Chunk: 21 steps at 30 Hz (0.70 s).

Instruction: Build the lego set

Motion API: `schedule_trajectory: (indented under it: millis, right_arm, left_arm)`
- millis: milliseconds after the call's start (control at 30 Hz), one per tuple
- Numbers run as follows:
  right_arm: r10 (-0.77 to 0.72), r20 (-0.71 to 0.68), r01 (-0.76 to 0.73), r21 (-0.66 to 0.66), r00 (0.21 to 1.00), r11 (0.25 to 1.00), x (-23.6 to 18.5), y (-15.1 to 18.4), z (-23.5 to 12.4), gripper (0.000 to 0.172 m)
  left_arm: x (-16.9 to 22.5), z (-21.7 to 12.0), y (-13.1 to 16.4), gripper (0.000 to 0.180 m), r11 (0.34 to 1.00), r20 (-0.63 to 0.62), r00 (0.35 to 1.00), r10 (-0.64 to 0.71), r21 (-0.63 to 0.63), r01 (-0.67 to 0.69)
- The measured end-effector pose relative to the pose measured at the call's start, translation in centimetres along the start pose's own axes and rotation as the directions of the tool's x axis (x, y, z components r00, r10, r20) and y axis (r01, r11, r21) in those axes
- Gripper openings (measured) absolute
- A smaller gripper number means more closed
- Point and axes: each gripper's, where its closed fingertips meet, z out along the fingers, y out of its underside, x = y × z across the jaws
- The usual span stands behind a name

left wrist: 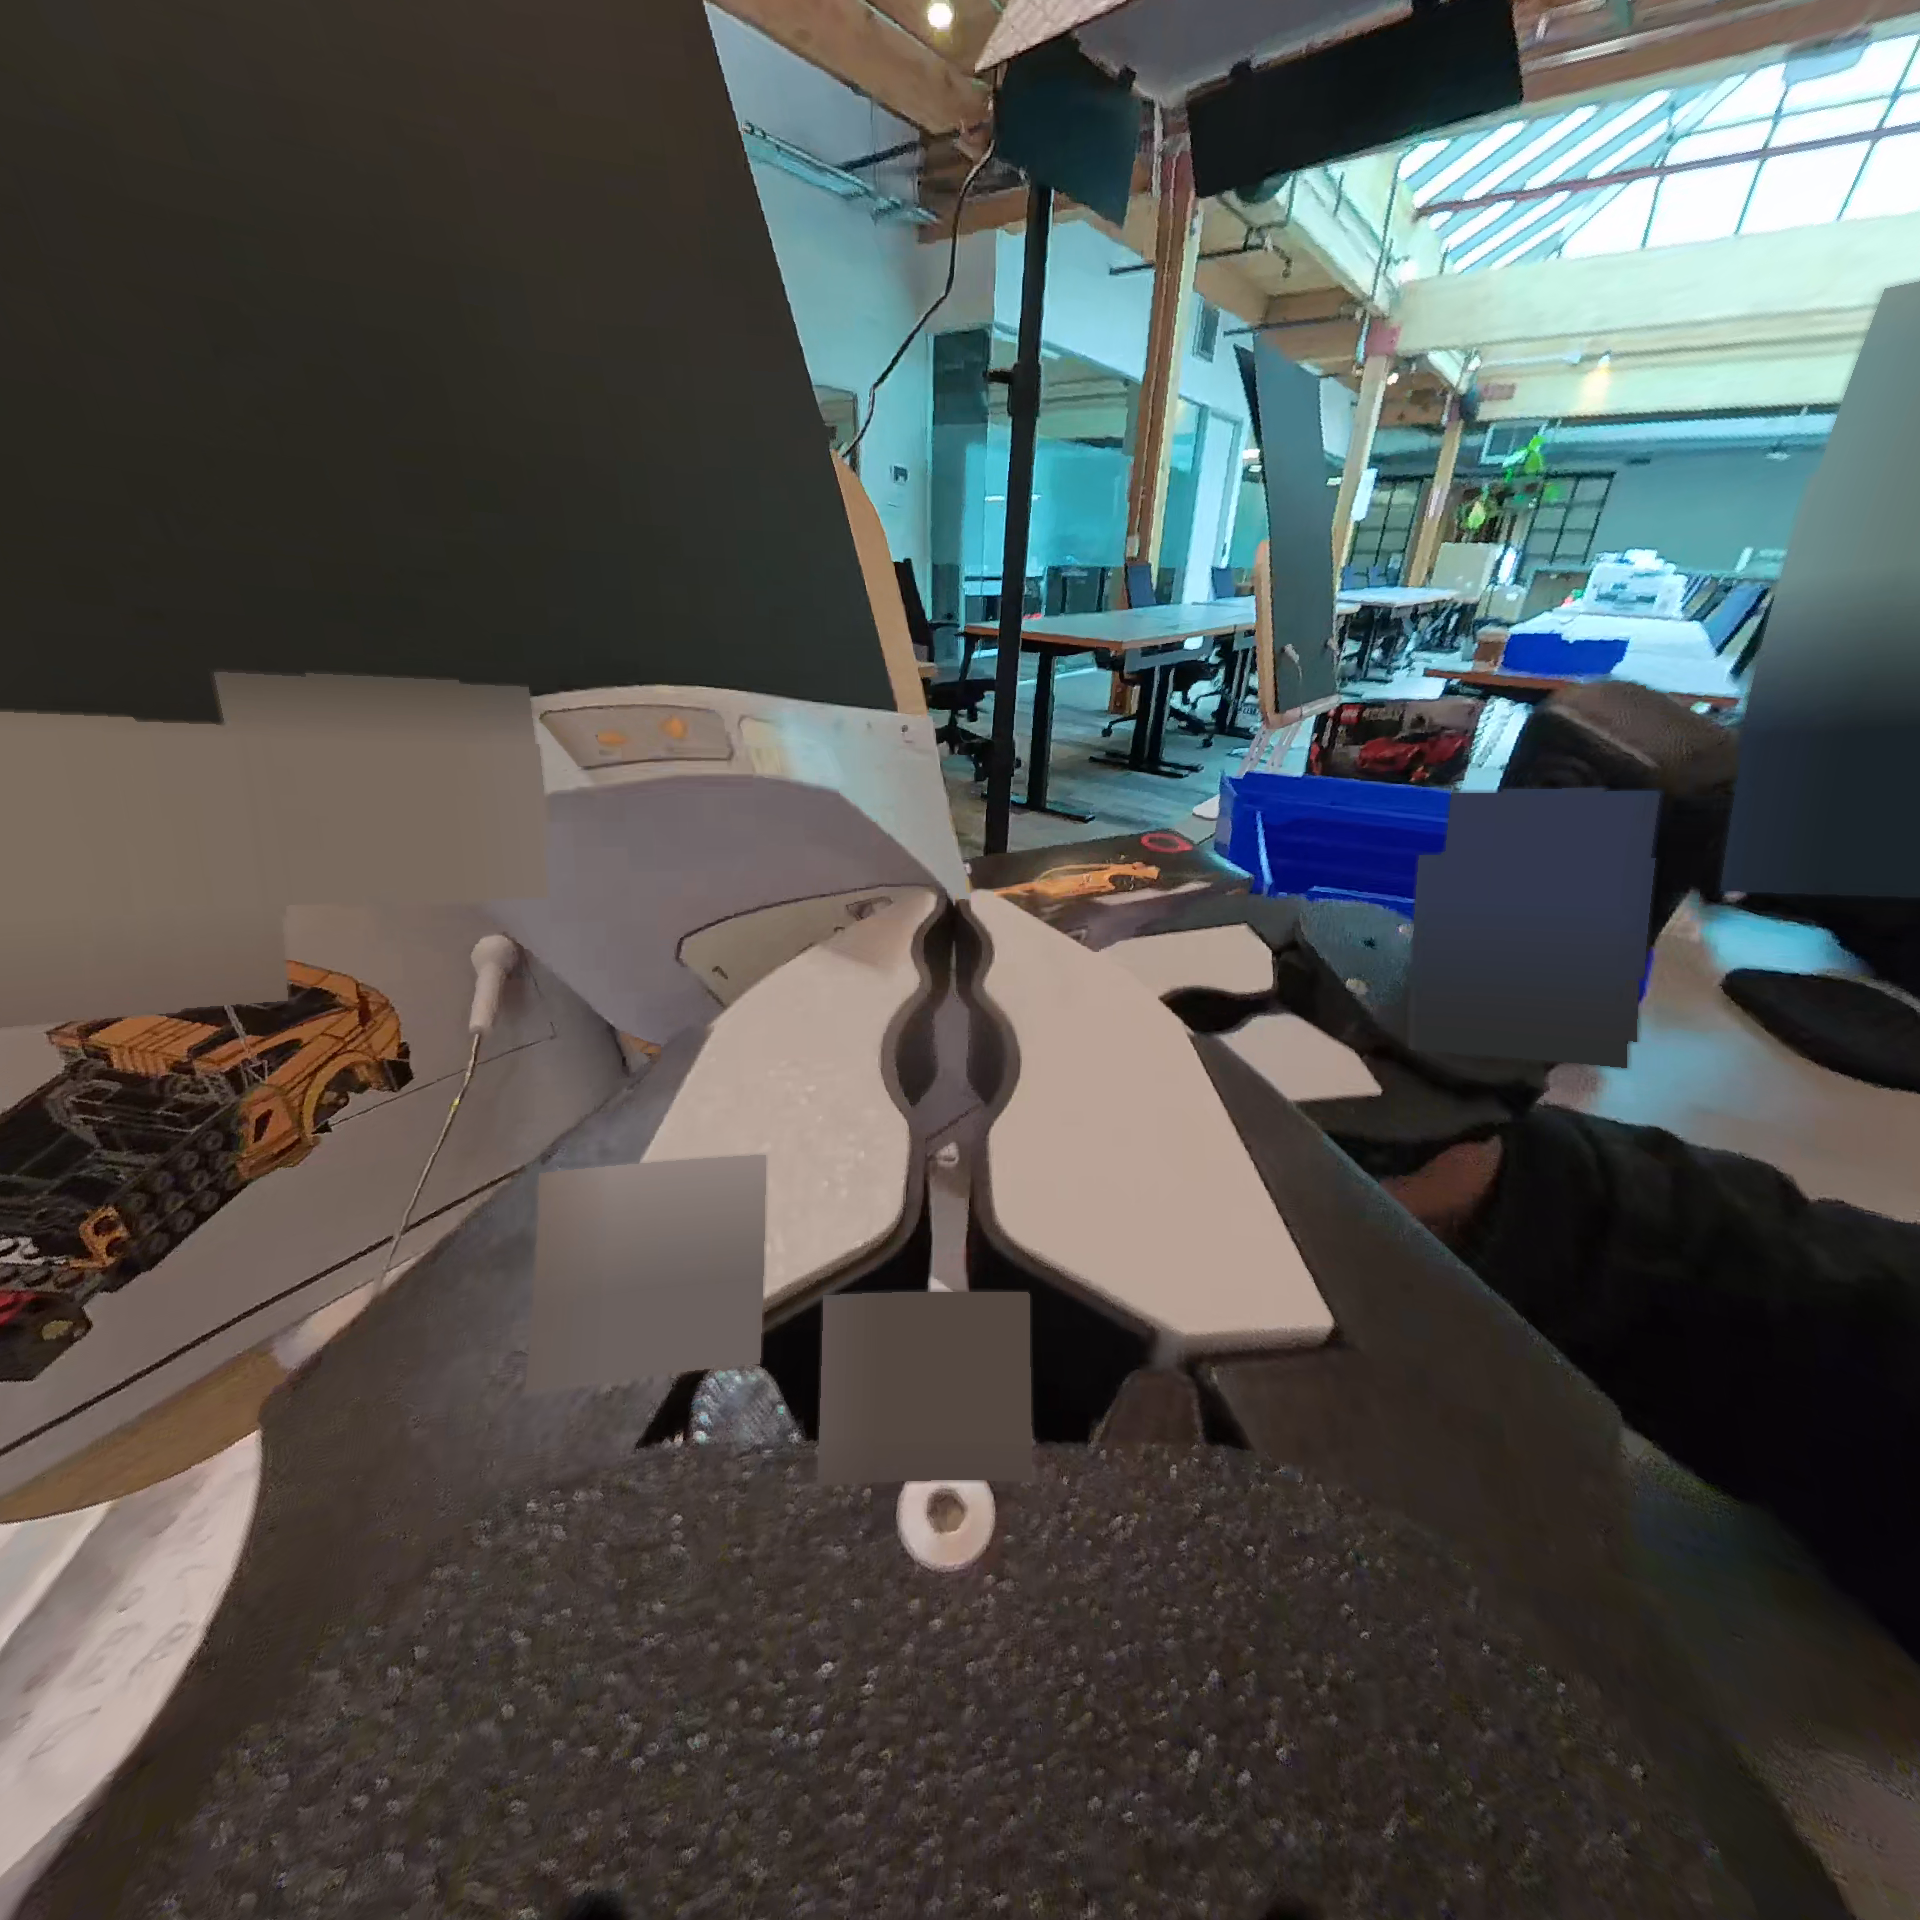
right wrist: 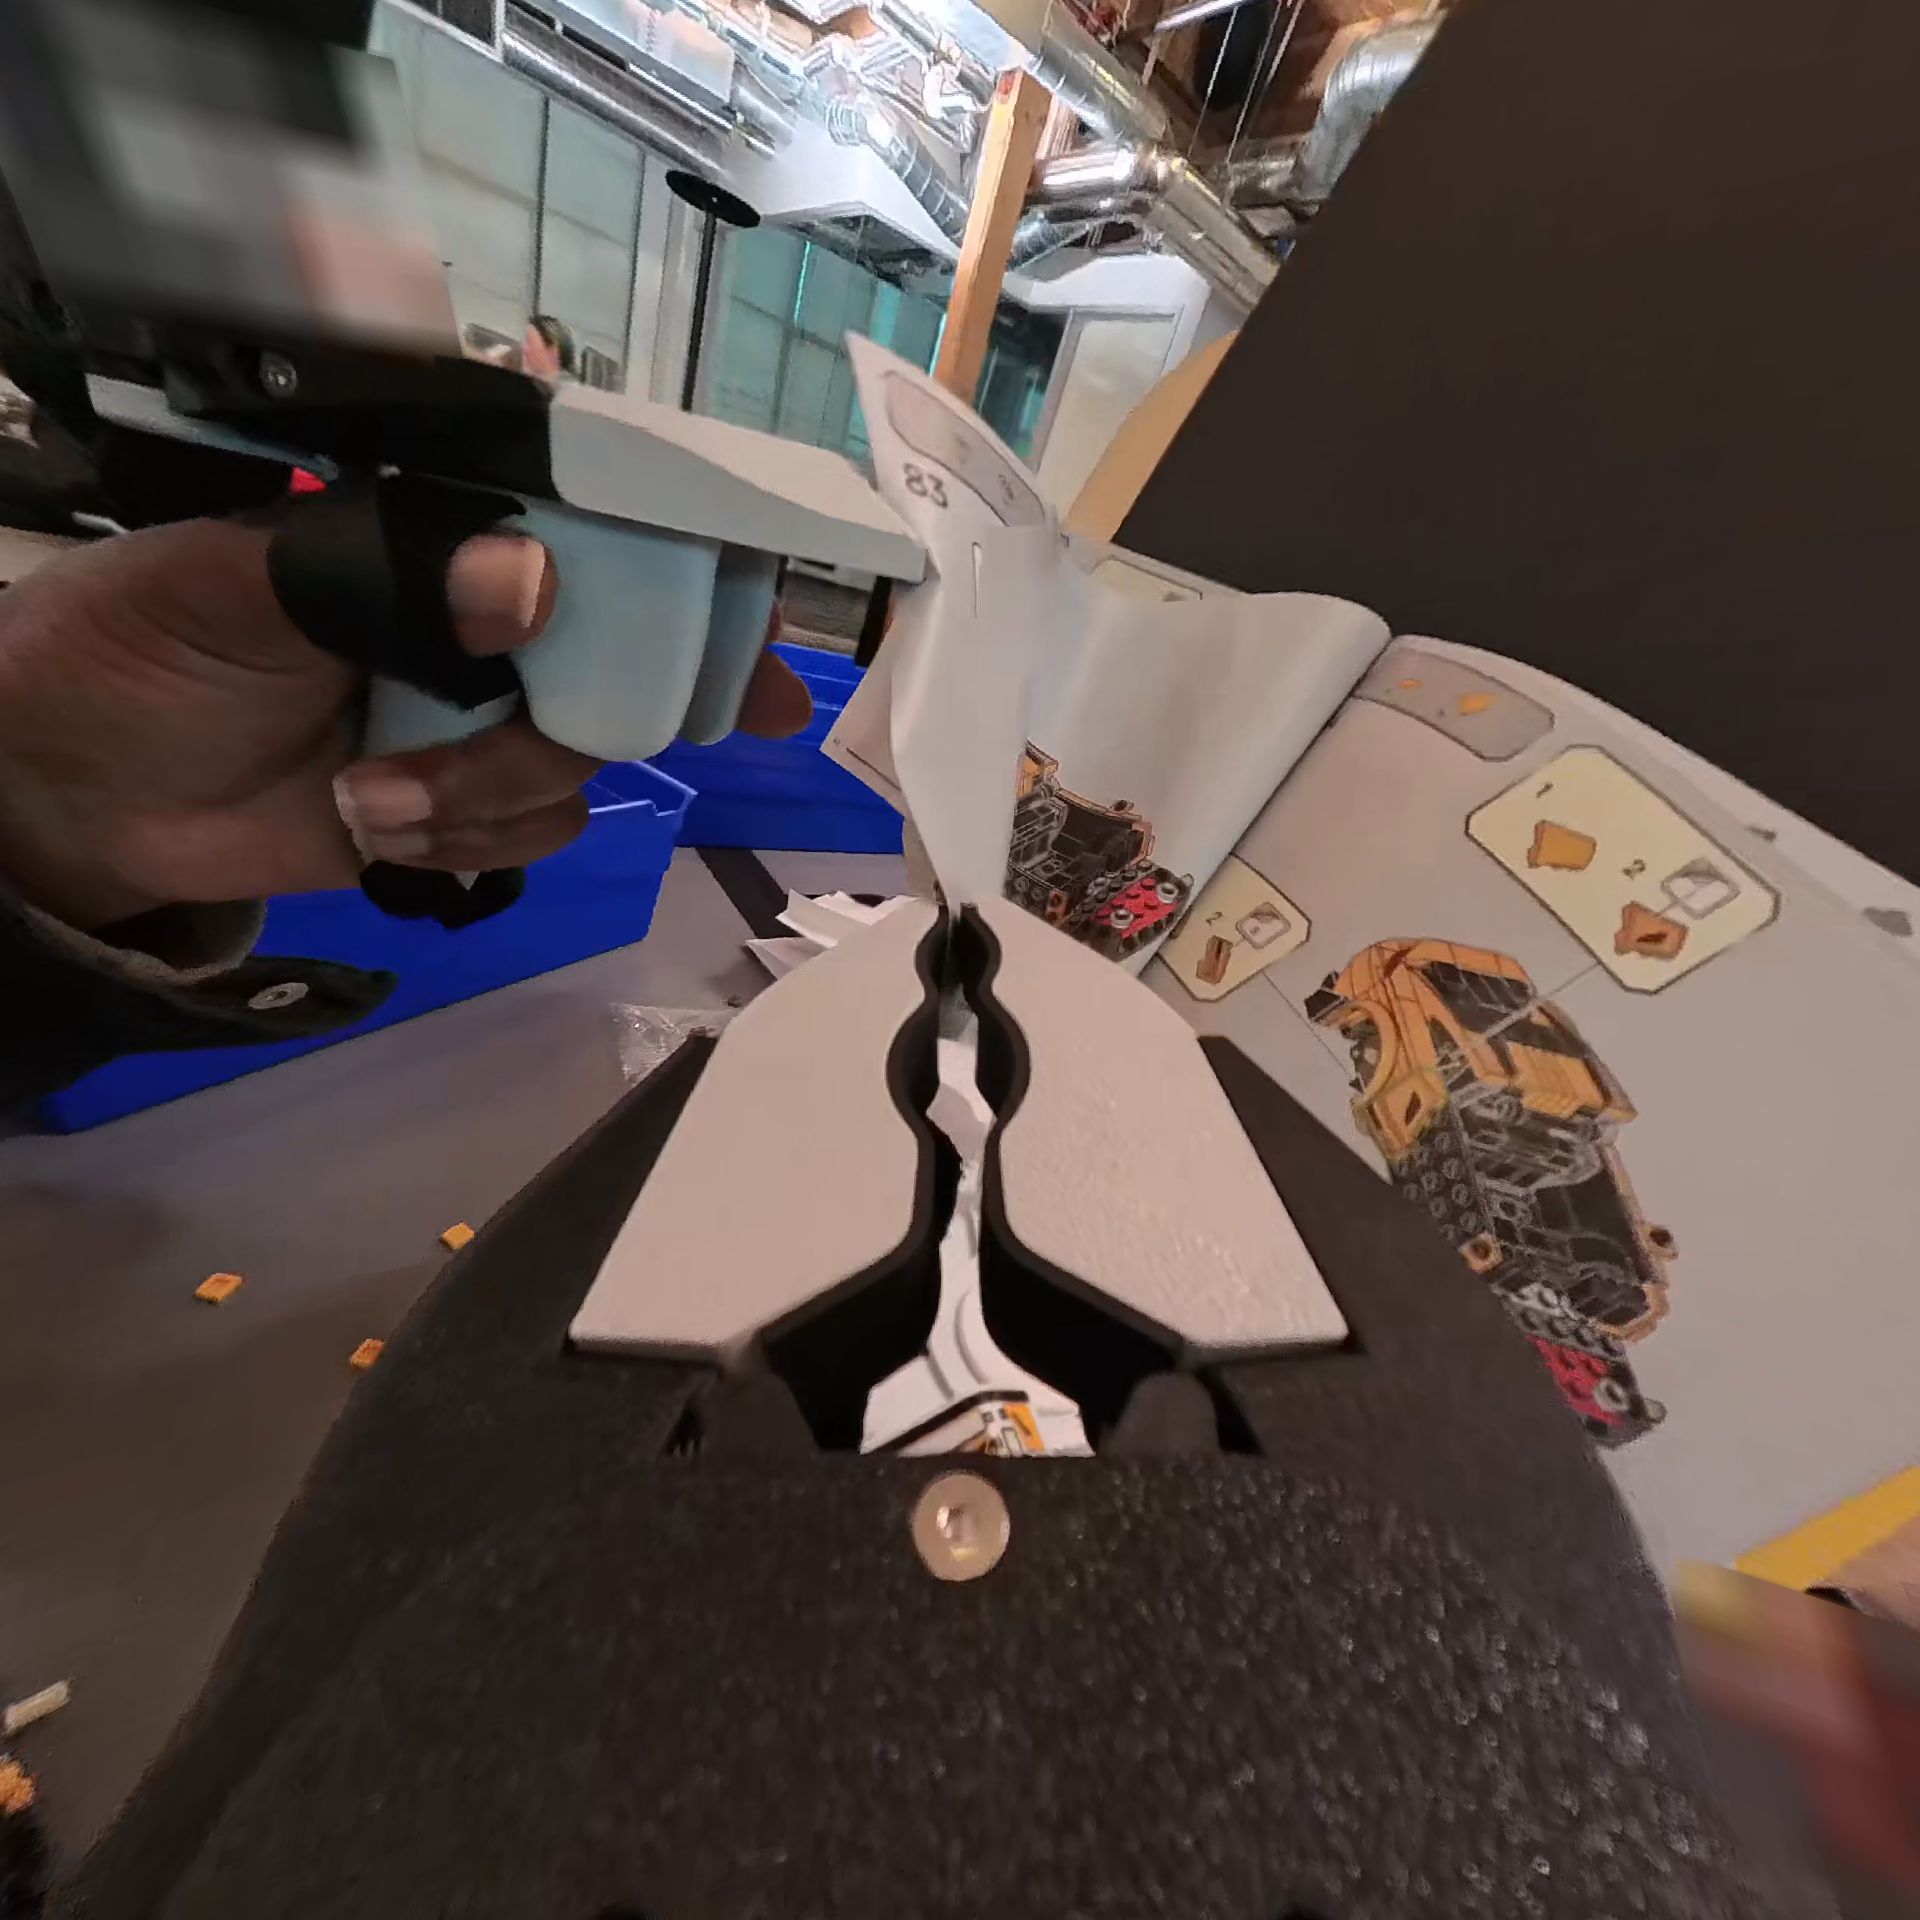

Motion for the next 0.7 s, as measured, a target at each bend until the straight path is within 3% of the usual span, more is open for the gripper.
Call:
schedule_trajectory:
  millis: [133, 233, 367, 467, 567, 700]
  right_arm:
    - [0.009, 0.094, -0.004, -0.058, 0.996, 0.998, -0.4, 0.0, -0.7, 0.013]
    - [0.050, 0.132, -0.048, -0.017, 0.990, 0.999, -0.4, -2.3, -1.6, 0.020]
    - [0.082, 0.091, -0.082, -0.011, 0.992, 0.997, -0.1, -4.8, -1.2, 0.031]
    - [0.022, 0.018, -0.020, -0.094, 1.000, 0.995, 0.0, -4.6, 0.1, 0.038]
    - [-0.020, -0.036, 0.015, -0.144, 0.999, 0.989, 0.4, -3.8, 0.9, 0.034]
    - [0.012, -0.071, -0.019, -0.108, 0.997, 0.994, 1.3, -3.4, 0.5, 0.005]
  left_arm:
    - [0.0, 0.1, 0.6, 0.000, 0.993, 0.032, 0.993, 0.113, -0.045, -0.112]
    - [0.4, 0.5, 1.5, 0.000, 0.975, 0.031, 0.977, 0.209, -0.086, -0.206]
    - [0.6, 1.3, 3.2, 0.000, 0.935, 0.042, 0.944, 0.328, -0.155, -0.318]
    - [0.9, 1.8, 4.1, 0.000, 0.911, 0.048, 0.922, 0.384, -0.182, -0.370]
    - [1.2, 2.1, 4.5, 0.000, 0.896, 0.047, 0.909, 0.413, -0.197, -0.397]
    - [1.2, 2.2, 4.7, 0.001, 0.896, 0.040, 0.910, 0.413, -0.200, -0.397]
